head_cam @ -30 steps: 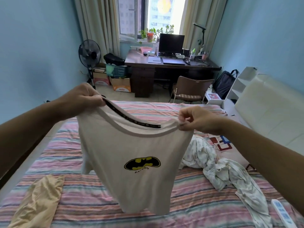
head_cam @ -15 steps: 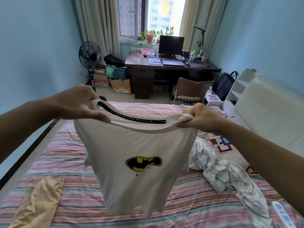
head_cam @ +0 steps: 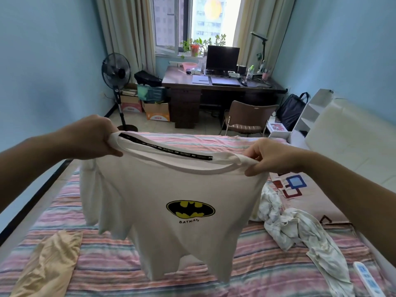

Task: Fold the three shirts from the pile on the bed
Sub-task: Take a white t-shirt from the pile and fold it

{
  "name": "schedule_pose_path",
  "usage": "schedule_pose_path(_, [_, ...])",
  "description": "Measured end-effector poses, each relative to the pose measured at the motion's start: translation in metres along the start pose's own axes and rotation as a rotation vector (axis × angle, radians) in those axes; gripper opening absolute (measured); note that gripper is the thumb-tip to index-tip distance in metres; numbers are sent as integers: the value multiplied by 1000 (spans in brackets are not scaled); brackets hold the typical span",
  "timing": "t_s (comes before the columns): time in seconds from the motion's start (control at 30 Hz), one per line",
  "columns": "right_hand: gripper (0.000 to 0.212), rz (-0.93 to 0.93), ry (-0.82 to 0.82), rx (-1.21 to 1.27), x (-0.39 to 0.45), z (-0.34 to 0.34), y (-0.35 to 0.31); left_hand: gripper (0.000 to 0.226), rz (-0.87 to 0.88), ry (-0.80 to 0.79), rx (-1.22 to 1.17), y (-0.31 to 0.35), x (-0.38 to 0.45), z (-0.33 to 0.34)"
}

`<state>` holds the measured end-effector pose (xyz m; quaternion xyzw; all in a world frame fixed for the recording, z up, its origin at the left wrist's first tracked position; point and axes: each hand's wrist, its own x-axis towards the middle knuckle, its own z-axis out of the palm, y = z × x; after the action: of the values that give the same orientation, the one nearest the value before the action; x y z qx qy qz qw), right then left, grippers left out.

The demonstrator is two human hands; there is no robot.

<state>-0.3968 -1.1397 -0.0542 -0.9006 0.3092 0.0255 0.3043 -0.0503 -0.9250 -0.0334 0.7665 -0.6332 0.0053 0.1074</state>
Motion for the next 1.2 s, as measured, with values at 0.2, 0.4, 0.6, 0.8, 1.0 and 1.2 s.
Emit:
schedule_pose_path(0.2, [21, -12, 195, -335, 0, 10, -1, 13, 16, 12, -35, -5, 4, 0])
schedule_pose_path(0.4, [51, -71, 282, -394, 1, 11, 15, 15, -11, -44, -107, -16, 4, 5])
schedule_pose_path(0.6, [21, -79, 228, -191, -6, 3, 23, 33, -77, -50, -365, -39, -1, 13])
schedule_pose_path(0.8, [20, -81, 389, -283, -8, 4, 29, 39, -98, 98, -528, -42, -10, 21])
schedule_pose_path(1.0, [12, -31, 470, -314, -23, 1, 19, 24, -13, 214, -388, -53, -16, 24])
schedule_pose_path(1.2, [23, 44, 484, -100, -41, 6, 7, 19, -14, 190, -379, -68, -49, 24])
